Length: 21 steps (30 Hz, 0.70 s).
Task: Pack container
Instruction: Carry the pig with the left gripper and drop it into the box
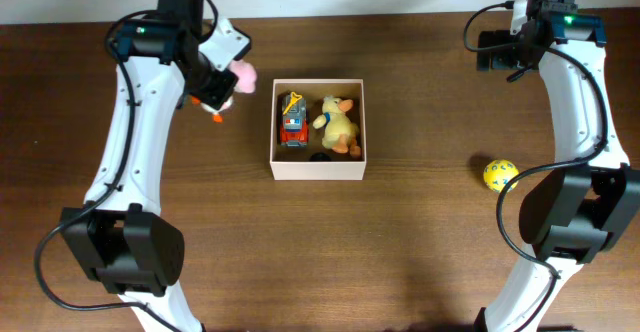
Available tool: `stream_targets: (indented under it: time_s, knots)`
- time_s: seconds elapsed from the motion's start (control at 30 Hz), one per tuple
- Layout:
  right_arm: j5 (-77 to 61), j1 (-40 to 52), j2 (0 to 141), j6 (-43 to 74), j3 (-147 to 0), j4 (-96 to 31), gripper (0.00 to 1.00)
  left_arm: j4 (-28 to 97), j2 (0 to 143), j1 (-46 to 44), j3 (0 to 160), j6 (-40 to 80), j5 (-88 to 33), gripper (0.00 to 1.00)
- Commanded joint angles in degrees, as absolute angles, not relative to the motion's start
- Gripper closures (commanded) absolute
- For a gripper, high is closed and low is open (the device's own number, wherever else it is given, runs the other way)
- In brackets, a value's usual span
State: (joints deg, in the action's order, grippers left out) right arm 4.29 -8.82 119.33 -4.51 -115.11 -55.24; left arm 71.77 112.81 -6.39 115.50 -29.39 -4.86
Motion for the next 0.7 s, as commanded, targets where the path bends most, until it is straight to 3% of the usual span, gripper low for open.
stream_targets:
  time_s: [0.0, 0.23, 0.67]
  knots:
    - [5.0, -8.8, 119.6, -4.3, -116.2, -55.2, 0.01, 69.6, 112.5, -8.0, 116.8, -34.6, -13.3, 0.98]
    - [5.0, -8.8, 119.6, -4.3, -116.2, -55.2, 0.01, 67.5, 112.5, -10.6, 116.8, -45.3, -18.0, 0.98]
    - [5.0, -8.8, 119.6, -4.3, -116.2, -55.2, 0.01, 68.7, 112.6, -11.3, 113.7, -45.9, -27.3, 0.98]
